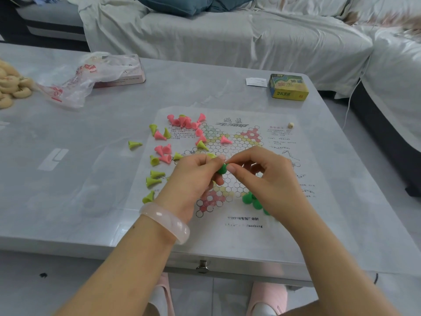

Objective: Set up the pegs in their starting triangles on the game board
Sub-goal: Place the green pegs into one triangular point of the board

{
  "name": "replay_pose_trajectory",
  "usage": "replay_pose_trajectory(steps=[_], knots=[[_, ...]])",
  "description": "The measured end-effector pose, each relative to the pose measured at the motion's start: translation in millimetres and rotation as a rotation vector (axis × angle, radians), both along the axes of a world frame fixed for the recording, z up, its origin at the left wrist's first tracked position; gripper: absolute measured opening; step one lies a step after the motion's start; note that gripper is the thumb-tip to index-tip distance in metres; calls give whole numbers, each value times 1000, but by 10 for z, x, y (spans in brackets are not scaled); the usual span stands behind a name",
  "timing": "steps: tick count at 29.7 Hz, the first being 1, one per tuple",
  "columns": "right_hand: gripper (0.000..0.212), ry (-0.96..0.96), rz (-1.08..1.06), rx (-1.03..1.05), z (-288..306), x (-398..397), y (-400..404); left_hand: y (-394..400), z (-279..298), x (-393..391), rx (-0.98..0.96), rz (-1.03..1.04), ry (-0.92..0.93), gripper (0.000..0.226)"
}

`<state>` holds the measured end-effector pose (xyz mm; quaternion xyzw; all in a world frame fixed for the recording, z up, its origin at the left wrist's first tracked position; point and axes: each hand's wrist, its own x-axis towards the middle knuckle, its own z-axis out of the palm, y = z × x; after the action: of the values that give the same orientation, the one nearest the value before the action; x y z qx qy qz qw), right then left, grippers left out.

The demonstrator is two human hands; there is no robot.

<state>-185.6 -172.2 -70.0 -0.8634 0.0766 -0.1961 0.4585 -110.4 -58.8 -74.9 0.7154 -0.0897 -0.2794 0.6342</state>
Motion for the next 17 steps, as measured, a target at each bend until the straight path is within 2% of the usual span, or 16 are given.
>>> replay_pose_trajectory(steps=[4,7,13,17], knots=[[15,21,-52,27,12,-18,-88,-12,-15,-22,34,19,-86,26],[12,111,-174,20,-37,-37,-241,2,-3,-1,6,81,-63,22],[5,342,-204,-248,-111,-55,-342,38,27,28,-16,102,-65,24],[5,403,-172,-304,-118,-68,-346,32,28,28,-15,101,-76,25]])
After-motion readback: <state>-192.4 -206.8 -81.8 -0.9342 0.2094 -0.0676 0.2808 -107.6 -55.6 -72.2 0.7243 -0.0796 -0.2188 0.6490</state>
